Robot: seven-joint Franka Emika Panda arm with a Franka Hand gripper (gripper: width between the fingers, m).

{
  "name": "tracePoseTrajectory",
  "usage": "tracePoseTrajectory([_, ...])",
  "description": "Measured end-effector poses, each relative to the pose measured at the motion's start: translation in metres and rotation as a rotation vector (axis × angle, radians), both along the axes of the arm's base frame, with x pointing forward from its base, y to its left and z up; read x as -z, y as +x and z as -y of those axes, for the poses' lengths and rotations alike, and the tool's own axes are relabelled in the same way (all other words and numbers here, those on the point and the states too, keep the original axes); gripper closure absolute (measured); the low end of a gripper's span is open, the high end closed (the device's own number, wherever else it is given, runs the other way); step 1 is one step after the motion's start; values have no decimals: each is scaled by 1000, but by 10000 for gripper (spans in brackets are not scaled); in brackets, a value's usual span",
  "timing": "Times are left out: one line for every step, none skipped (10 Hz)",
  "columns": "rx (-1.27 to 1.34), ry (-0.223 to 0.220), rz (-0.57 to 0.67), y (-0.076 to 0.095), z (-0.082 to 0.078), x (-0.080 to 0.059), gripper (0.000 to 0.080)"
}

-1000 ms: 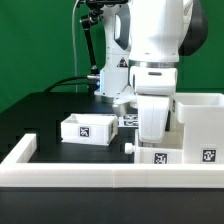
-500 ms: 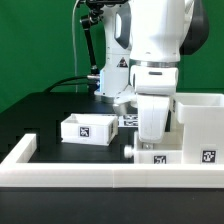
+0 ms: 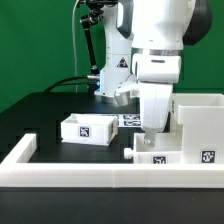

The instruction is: Assemble drawer

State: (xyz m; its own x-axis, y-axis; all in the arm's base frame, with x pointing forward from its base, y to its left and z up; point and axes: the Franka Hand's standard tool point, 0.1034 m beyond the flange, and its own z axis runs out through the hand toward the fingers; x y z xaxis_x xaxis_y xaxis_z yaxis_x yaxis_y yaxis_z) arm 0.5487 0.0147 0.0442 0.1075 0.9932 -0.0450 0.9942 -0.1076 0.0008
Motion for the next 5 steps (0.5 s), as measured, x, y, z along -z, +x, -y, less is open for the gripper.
tracePoseTrajectory([-10,-3,1,4,7,-7,165])
tracePoseTrajectory([-15,-6,3,9,18,-9,153])
tracePoseTrajectory([-20,-7,1,15,28,-8,153])
tracePoseTrajectory([-37,-7,0,24,37,-6,151])
tracePoseTrajectory([-65,-8,-2,31,46,-5,151])
